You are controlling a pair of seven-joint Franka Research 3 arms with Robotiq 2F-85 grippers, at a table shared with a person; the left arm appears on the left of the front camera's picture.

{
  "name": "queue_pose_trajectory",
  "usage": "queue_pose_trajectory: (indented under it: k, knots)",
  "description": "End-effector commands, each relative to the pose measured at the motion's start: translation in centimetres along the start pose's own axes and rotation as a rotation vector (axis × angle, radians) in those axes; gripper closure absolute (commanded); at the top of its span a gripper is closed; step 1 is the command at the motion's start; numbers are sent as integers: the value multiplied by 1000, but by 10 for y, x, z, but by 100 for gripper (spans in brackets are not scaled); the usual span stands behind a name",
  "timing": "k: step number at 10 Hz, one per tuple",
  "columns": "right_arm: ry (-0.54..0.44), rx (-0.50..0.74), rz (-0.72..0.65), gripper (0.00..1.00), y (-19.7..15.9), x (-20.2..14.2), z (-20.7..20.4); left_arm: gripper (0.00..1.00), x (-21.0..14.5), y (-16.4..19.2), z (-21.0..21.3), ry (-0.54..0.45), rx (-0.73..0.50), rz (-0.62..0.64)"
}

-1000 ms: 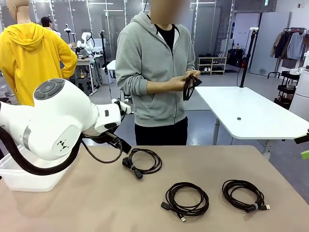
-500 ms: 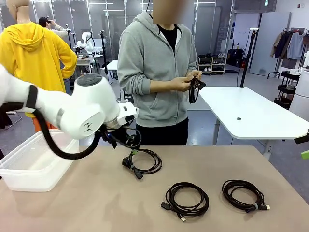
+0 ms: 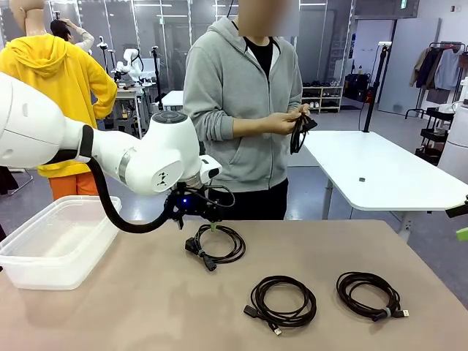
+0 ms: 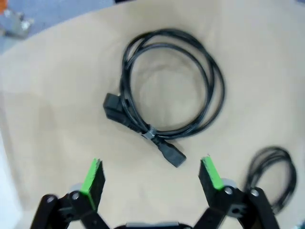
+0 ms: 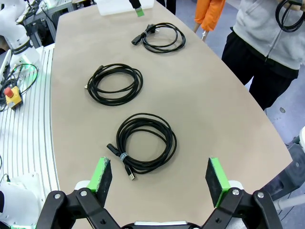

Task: Organize and store the cables.
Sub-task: Place the Power Cable into the Organizing box.

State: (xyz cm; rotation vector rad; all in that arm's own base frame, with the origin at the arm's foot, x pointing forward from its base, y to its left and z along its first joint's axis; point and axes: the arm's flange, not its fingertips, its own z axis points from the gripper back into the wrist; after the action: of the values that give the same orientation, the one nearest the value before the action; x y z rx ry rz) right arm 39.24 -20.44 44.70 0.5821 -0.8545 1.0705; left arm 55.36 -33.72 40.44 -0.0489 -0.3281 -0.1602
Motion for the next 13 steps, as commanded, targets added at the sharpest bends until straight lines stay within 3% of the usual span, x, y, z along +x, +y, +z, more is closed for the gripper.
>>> queue_pose_trajectory:
  k: [1,3,5,11,12,13]
  knots:
    - [17,7,-24,0,3,4,2,0,4,-9,-21,22,46,266]
    - [17,7,-24,0,3,4,2,0,-1,-13,-42,80,39,341]
    - [17,7,-24,0,3,4,2,0,-2,-9,-57,31,31,464]
    - [17,7,-24,0,3,4,2,0,-1,-13,-101,39,115,528]
    - [17,7,-24,0,3,4,2,11,-1,-12,-104,14,115,530]
    - [17,7,-24,0,3,4,2,43,-2,-13,-106,3,124,529]
